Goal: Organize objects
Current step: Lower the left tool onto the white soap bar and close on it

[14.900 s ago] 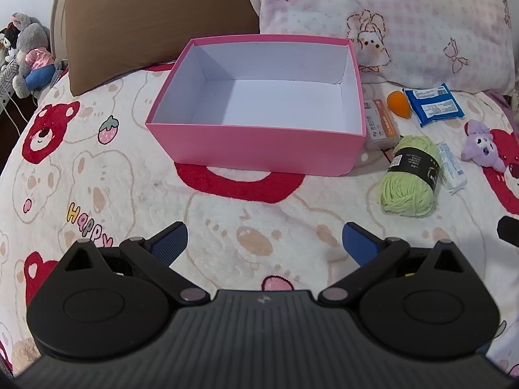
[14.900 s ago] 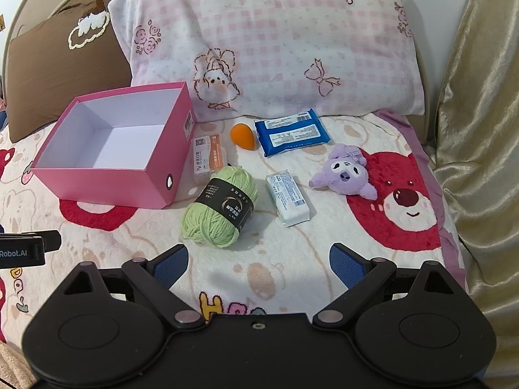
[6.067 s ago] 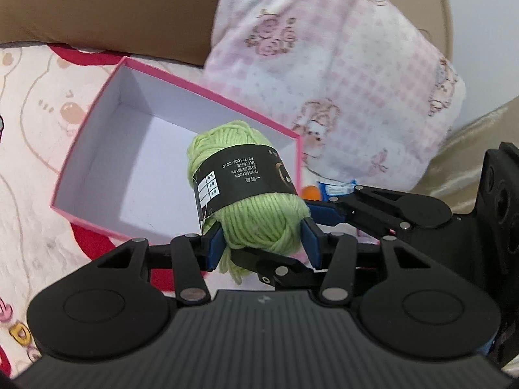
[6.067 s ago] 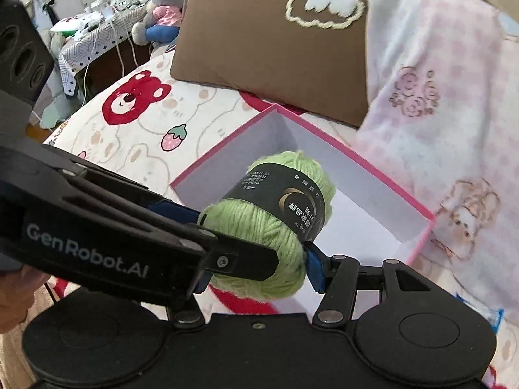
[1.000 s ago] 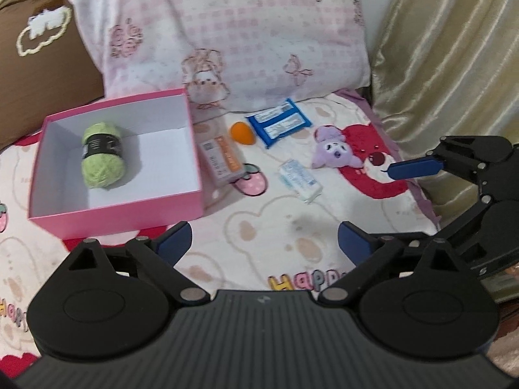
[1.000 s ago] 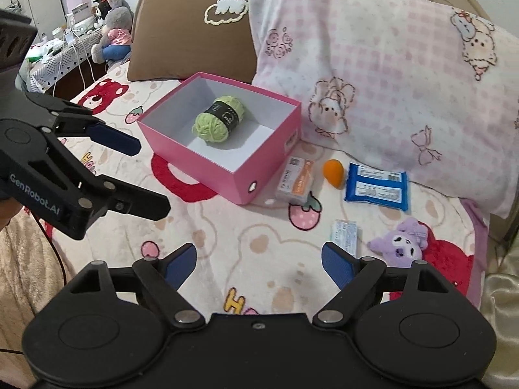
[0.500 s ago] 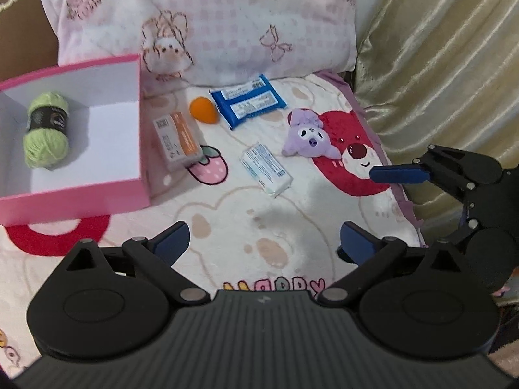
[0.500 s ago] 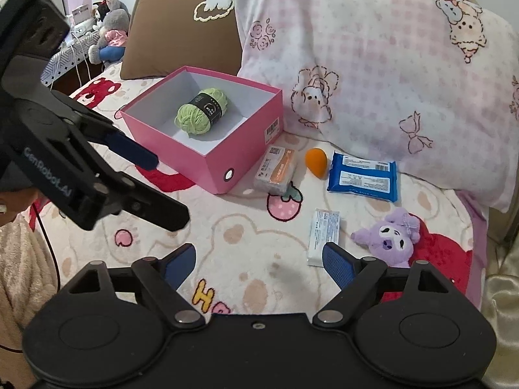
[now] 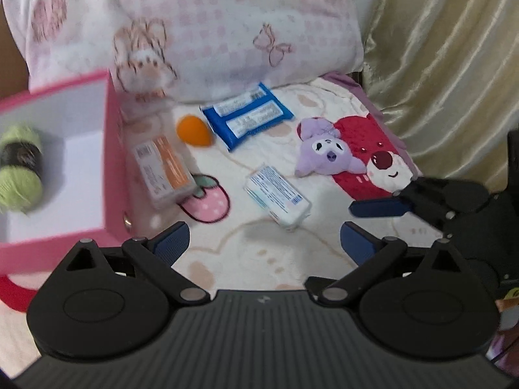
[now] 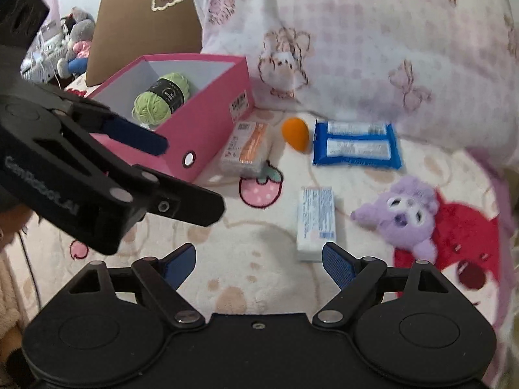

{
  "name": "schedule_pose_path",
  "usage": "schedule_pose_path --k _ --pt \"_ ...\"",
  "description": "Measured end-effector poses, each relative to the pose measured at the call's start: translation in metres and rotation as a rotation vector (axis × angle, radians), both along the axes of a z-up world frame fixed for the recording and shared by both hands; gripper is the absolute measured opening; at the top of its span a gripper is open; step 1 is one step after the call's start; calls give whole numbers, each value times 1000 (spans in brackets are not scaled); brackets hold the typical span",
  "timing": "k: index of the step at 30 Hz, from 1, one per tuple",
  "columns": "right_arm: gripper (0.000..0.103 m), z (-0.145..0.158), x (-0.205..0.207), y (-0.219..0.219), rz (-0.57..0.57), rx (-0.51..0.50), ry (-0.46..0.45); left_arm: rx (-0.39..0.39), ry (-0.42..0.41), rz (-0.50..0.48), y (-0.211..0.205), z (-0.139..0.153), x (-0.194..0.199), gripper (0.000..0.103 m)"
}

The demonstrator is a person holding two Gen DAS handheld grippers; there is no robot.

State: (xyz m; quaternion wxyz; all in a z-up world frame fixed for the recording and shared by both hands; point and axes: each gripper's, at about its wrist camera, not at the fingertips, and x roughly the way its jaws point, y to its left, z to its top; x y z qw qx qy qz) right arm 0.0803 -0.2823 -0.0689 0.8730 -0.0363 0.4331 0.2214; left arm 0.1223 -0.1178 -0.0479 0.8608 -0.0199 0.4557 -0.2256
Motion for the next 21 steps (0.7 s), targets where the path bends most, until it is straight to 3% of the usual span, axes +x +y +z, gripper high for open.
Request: schedule_pose_path --k 6,11,21 --pt "88 -21 7 -14 -23 19 -33 -56 -1 -15 -11 -28 21 99" --pt "86 -43 18 -19 -84 -38 -114 22 -37 -51 -30 -50 40 99" --pt "75 -67 38 -17 -56 -81 -86 -68 -82 0 -40 -81 82 98"
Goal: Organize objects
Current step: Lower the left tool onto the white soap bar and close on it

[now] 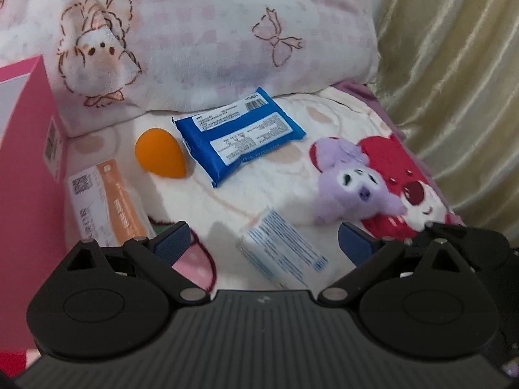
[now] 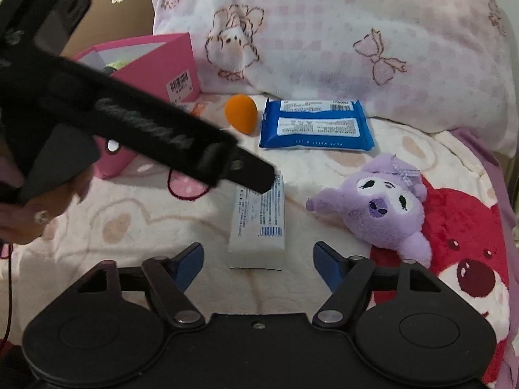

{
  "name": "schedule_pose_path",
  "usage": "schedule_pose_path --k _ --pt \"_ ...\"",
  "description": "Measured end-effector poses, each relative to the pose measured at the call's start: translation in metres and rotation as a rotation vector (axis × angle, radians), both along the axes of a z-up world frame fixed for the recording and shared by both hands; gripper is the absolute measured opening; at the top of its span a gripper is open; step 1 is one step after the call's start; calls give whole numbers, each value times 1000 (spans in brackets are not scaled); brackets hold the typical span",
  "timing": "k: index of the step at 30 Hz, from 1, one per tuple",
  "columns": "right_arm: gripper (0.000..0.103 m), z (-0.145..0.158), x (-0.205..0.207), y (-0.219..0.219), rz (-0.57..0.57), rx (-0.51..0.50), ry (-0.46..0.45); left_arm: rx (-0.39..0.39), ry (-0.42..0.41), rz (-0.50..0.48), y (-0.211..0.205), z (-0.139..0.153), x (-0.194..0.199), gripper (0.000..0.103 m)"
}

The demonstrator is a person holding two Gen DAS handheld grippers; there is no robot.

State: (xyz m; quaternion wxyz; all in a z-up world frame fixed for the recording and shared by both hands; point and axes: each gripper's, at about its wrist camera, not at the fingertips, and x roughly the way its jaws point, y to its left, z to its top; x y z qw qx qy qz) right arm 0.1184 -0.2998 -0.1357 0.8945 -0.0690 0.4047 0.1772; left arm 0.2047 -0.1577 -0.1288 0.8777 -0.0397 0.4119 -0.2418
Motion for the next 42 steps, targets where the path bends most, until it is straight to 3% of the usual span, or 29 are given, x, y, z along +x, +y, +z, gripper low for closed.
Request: schedule_pose_path --k 4,6,7,10,12,17,23,26,29,32,35,38,40,42 --pt "67 -6 6 -2 -12 19 19 0 -25 -4 -4 -10 7 95" --pt "56 -7 5 2 2 -3 15 -21 -5 1 -3 -15 11 91" --pt "54 -7 4 4 16 -6 14 -33 1 6 -2 -18 13 86" --pt "51 -9 -1 7 61 -15 -2 -100 35 -46 0 -25 17 52" --pt "45 -13 -2 7 82 -57 -6 -129 92 -40 1 -34 18 48" --pt "43 -9 -3 -5 79 -47 23 -45 74 -70 -3 -28 6 33" --pt "38 -9 -8 -24 17 -85 7 -95 185 -66 6 -27 1 28" --pt "37 -18 -10 -33 -45 -71 9 -88 218 -56 -3 -27 -15 27" --pt "37 -17 -11 -34 -87 -36 -2 -137 293 -42 -6 -31 -22 28" --pt "37 -10 -15 -31 -69 -9 -16 -99 265 -4 -6 -27 -24 28" --pt "44 -9 -16 -26 -46 -9 -16 -93 238 37 -1 -22 -21 28" --pt "48 -14 -10 -25 -61 -8 -8 -132 250 60 5 -24 -15 27" --pt "48 -20 -7 -25 -70 1 -5 -169 291 76 5 -31 -12 21" --pt "50 -24 -7 -25 -70 0 -6 -199 320 99 3 -39 -13 20"
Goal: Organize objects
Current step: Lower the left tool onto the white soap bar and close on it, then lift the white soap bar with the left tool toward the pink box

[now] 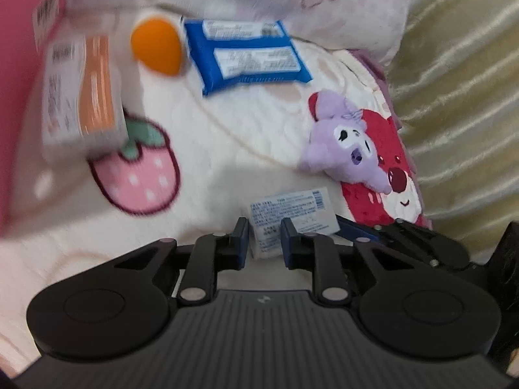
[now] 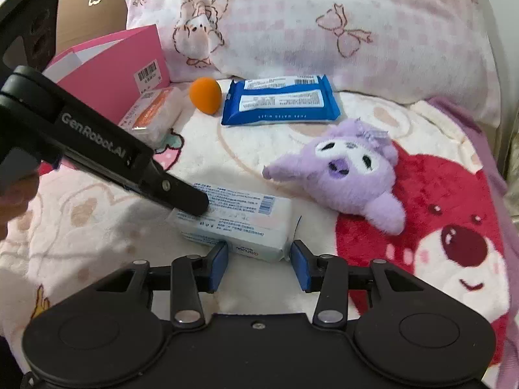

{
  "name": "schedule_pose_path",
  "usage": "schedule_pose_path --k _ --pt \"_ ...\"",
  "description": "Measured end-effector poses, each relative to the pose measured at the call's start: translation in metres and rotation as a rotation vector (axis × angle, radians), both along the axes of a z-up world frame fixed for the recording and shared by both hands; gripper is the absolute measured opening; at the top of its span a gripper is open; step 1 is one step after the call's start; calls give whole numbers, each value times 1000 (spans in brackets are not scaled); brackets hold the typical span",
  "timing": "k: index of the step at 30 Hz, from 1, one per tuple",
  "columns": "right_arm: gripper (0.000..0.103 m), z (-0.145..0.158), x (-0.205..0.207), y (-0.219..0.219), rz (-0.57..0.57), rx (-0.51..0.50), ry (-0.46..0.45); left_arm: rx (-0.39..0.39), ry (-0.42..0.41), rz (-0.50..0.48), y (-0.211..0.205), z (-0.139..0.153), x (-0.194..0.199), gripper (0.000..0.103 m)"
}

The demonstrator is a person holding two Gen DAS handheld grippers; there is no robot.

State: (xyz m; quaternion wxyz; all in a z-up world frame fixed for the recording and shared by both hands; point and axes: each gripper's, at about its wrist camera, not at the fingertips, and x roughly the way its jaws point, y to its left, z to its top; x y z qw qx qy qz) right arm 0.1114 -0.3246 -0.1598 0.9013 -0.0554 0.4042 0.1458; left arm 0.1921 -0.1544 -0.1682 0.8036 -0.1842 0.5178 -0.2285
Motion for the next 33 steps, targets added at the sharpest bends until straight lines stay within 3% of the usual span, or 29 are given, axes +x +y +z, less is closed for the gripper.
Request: schedule_pose_path --k 8,14,21,28,33 --pt "54 3 0 7 -4 -2 1 30 -39 35 -10 3 -10 21" --pt "54 8 -9 17 83 -40 -4 66 -7 27 -4 10 -19 22" --pt "80 -1 -10 23 100 -2 -8 56 17 75 6 1 -23 28" --pt "83 0 -7 17 60 100 1 61 -27 82 -1 2 -27 28" --pt "81 6 -17 25 98 105 31 117 -30 74 -3 14 -36 29"
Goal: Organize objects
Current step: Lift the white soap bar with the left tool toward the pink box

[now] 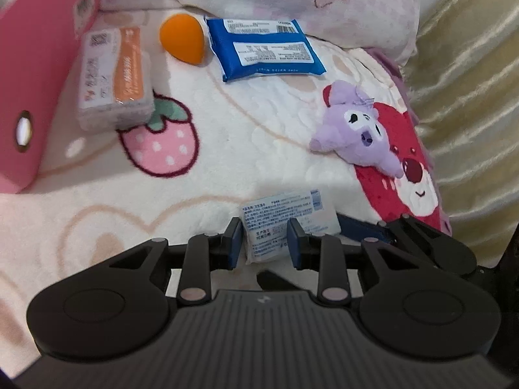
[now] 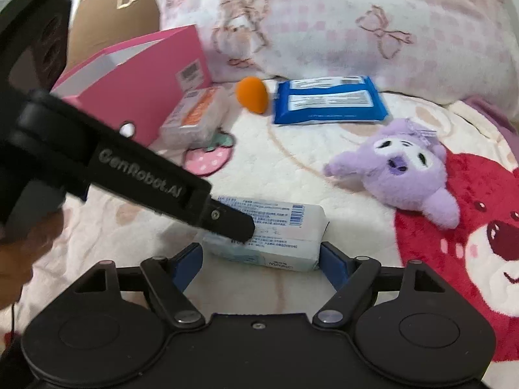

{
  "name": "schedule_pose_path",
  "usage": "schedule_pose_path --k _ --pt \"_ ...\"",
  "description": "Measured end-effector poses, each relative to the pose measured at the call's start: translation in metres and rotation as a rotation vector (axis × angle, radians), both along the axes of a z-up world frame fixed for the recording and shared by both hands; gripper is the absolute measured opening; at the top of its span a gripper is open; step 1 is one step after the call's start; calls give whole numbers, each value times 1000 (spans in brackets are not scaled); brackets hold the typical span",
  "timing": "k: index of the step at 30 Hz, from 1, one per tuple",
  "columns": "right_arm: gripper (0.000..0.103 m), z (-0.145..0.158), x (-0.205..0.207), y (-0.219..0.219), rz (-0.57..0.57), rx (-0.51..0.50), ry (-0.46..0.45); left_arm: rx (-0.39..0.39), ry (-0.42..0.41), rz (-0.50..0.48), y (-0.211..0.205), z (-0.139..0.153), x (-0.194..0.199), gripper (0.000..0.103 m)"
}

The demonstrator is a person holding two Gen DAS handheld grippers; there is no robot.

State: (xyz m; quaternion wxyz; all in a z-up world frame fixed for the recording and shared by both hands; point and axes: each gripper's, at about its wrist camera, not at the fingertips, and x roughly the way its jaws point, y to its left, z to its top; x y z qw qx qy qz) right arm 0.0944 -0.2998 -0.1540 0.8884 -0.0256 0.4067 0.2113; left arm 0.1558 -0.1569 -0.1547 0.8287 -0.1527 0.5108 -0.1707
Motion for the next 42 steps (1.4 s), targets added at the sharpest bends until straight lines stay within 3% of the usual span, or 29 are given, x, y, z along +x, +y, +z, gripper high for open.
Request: schedule_pose_path --k 3,12,22,29,42 --pt "81 8 -8 2 -9 39 20 18 -8 -10 3 8 -8 29" --pt "81 37 -16 18 -15 15 35 10 56 -21 15 29 -25 29" --pt "81 72 -33 39 33 -8 18 9 28 -32 37 69 -50 29" --pt "82 91 -42 55 21 38 25 40 8 -40 54 94 -67 29" --pt "82 125 -54 104 74 -60 -12 28 -39 -22 95 127 -85 30"
